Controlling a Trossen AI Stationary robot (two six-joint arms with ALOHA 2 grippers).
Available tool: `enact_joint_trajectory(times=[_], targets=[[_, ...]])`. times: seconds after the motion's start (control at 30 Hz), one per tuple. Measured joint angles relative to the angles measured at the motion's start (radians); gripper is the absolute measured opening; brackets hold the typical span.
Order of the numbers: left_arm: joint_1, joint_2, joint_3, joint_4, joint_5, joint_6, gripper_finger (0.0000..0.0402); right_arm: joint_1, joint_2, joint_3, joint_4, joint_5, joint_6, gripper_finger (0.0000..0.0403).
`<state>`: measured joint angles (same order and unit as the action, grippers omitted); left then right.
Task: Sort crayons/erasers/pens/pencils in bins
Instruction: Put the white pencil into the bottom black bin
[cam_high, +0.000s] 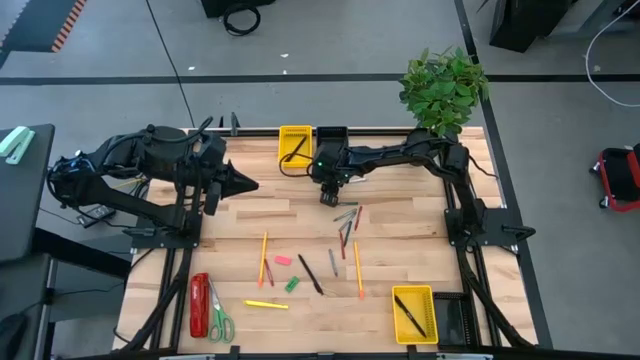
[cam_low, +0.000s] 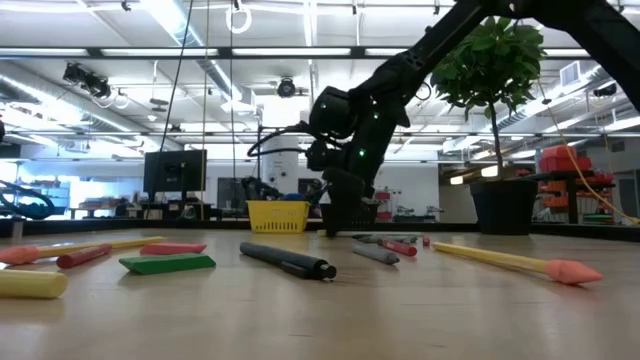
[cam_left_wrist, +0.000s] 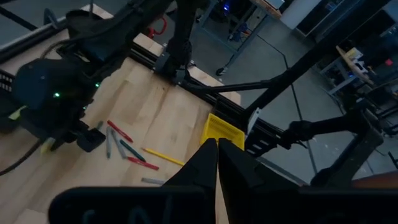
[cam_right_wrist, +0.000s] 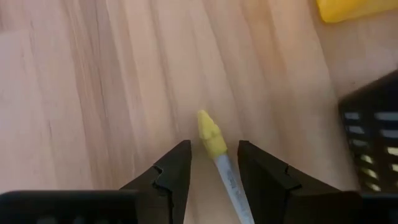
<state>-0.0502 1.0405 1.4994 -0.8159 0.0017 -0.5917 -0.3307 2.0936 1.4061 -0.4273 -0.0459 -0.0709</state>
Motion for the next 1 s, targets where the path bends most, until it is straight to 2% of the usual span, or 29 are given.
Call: enact_joint_trajectory(times=[0.33, 0.7, 1.0], targets=[[0.000, 0.000, 0.000, -0.027, 0.003, -0.007, 0.0019, 0.019, 0.012, 0.006, 0.002, 0.027, 0.011, 0.0130], [0.000, 0.000, 0.000, -0.036, 0.003, 0.001, 0.0024, 0.050, 0.010, 0.007, -0.040, 0.055, 0.016, 0.0033], [0.000, -0.002, 0.000, -0.036, 0.004, 0.063, 0.0015, 0.051, -0.032, 0.114, -0.166, 0.041, 0.119, 0.0032]])
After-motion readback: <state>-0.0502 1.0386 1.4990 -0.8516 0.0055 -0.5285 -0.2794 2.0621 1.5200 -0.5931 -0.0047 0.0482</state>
